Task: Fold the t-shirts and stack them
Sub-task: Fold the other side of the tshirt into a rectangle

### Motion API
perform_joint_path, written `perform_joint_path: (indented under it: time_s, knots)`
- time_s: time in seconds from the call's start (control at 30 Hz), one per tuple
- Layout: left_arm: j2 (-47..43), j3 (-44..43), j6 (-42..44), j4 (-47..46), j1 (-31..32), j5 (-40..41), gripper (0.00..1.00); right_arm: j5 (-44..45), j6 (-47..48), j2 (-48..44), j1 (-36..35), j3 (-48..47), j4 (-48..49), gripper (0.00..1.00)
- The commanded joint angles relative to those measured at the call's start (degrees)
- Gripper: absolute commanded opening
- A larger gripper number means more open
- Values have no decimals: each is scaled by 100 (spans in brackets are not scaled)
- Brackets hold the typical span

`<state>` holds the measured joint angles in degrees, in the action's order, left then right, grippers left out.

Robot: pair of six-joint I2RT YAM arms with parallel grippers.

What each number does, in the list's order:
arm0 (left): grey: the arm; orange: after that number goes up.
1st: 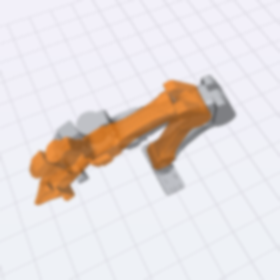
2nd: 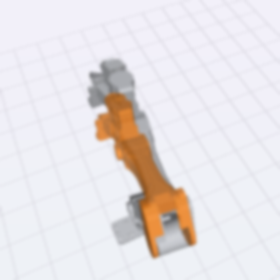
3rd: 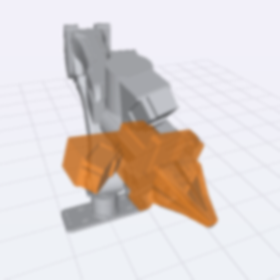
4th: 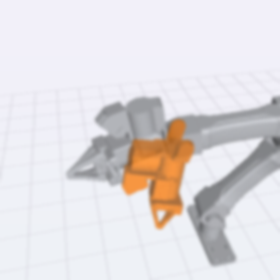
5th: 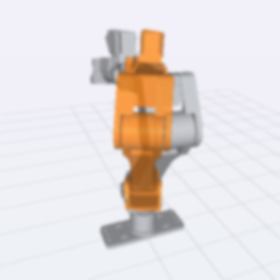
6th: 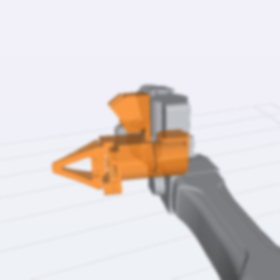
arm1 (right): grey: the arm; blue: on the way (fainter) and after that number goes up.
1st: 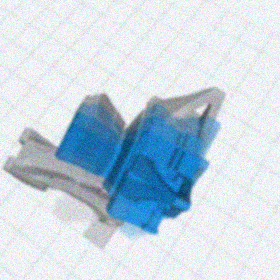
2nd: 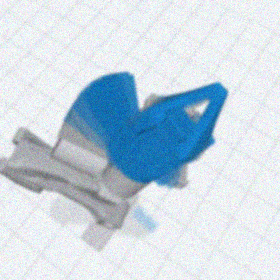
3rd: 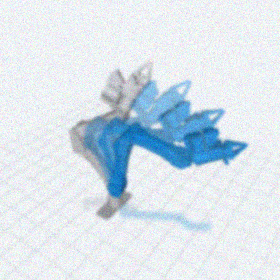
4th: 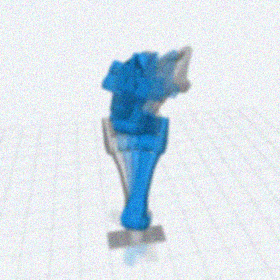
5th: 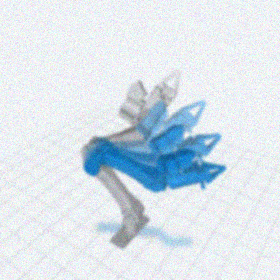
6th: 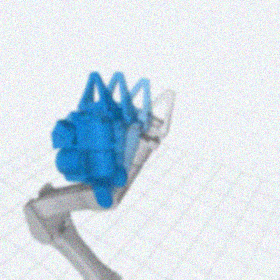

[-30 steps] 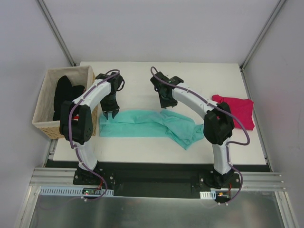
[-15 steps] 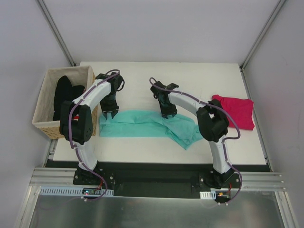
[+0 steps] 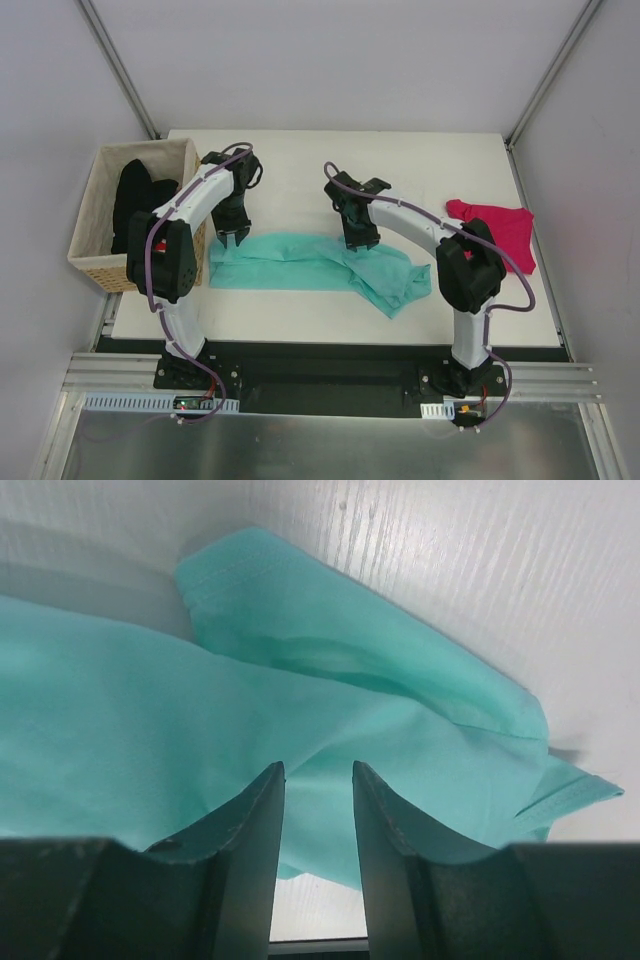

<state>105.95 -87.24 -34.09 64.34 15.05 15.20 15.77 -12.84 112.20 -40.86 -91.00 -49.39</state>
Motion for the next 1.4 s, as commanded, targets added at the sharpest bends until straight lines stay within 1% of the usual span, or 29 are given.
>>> perform_joint_path:
  time_s: [0.0,0.17,0.27,0.3,0.5,0.63,0.77,1.03,1.2,1.37]
  knots:
    - [-39,58,-116,71,42,-52,33,-13,-113,-357,-141,214,-89,36]
    - [-66,242,-142,18,68,-44,33,110,-105,-383,-159,206,-141,37]
    - [-101,304,-169,0,68,9,34,268,-34,-410,-159,48,-220,37]
    - [-101,304,-177,0,60,53,37,338,18,-392,-150,-5,-247,37]
    - [-250,445,-282,0,60,106,40,523,194,-322,-71,-374,-396,37]
    - [-636,839,-607,-9,51,360,43,576,317,-339,148,-480,-414,38]
    - [-822,1130,-836,-35,25,422,45,567,396,-331,359,-541,-414,38]
    - [-848,1253,-1118,-35,-2,484,47,445,440,-348,798,-638,-432,38]
    - [-804,1297,-1144,-123,-116,475,47,479,449,-427,931,-612,-458,38]
    - [-576,1245,-1056,-290,-195,440,48,506,493,-515,1036,-629,-502,38]
